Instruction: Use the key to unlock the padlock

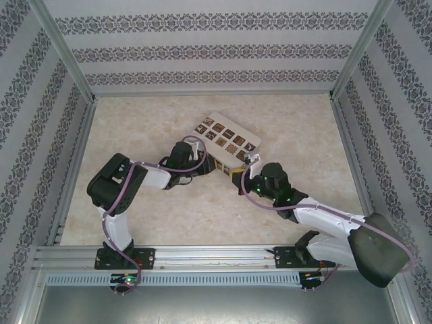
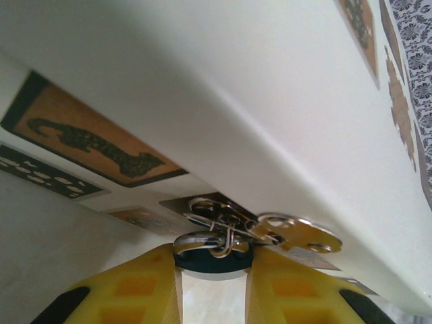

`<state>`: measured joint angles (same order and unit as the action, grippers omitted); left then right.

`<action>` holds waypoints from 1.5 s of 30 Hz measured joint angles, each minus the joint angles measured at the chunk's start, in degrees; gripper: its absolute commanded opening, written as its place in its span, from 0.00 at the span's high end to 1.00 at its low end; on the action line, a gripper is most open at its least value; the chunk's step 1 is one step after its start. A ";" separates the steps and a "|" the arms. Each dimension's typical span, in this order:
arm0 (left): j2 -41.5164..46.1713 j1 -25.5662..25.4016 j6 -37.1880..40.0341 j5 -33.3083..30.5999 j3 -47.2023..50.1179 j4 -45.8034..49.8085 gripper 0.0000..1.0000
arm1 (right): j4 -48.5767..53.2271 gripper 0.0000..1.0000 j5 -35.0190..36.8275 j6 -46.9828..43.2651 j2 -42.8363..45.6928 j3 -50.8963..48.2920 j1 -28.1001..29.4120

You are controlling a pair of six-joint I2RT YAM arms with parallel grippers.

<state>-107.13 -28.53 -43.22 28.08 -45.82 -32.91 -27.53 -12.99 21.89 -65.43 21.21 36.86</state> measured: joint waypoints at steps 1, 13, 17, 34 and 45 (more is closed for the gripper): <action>0.11 0.00 -0.44 0.26 -0.42 0.92 0.76 | -1.73 1.00 0.76 -0.72 -0.63 -0.92 0.79; 2.16 -0.02 -4.26 3.54 -4.09 8.02 0.76 | -17.68 1.00 9.18 -7.04 -13.92 -5.75 7.67; 2.51 -0.02 -5.18 4.55 -4.92 9.97 0.76 | -23.43 1.00 11.17 -7.65 -19.21 -5.75 8.04; 3.21 -0.02 -6.56 6.49 -7.82 15.74 0.76 | -37.40 1.00 17.07 -9.25 -29.24 -5.84 7.87; 3.26 -0.02 -9.22 7.96 -8.00 16.33 0.76 | -42.66 1.00 16.57 -8.81 -33.29 -5.97 5.25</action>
<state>-103.88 -28.56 -52.45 36.03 -53.82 -16.58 -70.19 3.57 13.08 -98.72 15.25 42.11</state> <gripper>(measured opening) 0.242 0.061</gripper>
